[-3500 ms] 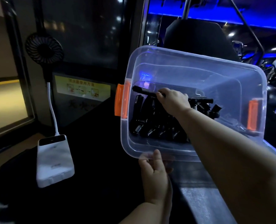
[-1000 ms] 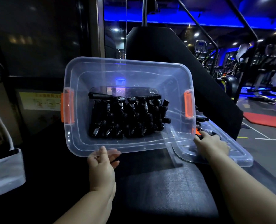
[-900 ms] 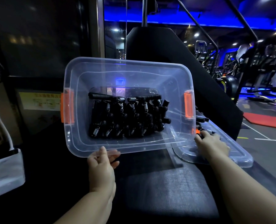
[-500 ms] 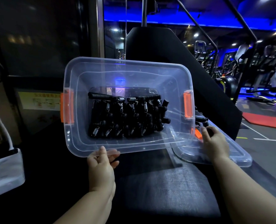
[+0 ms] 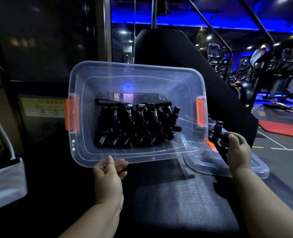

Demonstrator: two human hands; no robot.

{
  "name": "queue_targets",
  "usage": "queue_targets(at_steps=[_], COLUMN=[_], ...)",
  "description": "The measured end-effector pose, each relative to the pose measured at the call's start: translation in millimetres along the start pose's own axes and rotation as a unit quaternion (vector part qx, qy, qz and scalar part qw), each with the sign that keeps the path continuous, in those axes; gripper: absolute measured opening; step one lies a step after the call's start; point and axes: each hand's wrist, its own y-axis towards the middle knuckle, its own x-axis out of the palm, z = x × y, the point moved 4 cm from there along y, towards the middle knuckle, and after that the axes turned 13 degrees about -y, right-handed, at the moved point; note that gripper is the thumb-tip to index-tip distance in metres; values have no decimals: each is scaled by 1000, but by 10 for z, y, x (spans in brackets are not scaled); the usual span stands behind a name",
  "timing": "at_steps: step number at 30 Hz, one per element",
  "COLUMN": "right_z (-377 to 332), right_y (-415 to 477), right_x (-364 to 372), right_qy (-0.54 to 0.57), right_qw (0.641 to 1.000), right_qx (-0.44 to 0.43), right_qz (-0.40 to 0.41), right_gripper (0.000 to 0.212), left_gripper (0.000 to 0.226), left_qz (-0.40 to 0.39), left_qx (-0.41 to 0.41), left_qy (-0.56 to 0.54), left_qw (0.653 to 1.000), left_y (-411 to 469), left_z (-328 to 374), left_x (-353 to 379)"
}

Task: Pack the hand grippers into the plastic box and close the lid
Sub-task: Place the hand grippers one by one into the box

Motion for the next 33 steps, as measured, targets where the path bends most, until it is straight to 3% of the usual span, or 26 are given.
queue_targets(at_steps=[3,9,13,23,33], right_z=[-192,-476,-686,-1226,-1518], right_y=[-168,-356,-510,-714,-453], right_x=[12,-103,-95,376,1127], right_qy=[54,71,98,-3,-102], right_qw=[998,984,973,976,964], right_qx=[-6,-89,-138,-219,-209], right_qz=[14,140,156,-13,-131], right_gripper=[14,24,6,19,22], left_gripper=[12,12,13,13,12], left_qz=[0,1,3,0,-1], left_qx=[2,-2,-4,-12,-27], left_qy=[2,2,-3,-6,-6], left_qw=[1000,1000,1000,1000,1000], left_y=[5,1,-13,-24,-11], left_z=[2,5,16,37,30], left_x=[3,3,10,4,-22])
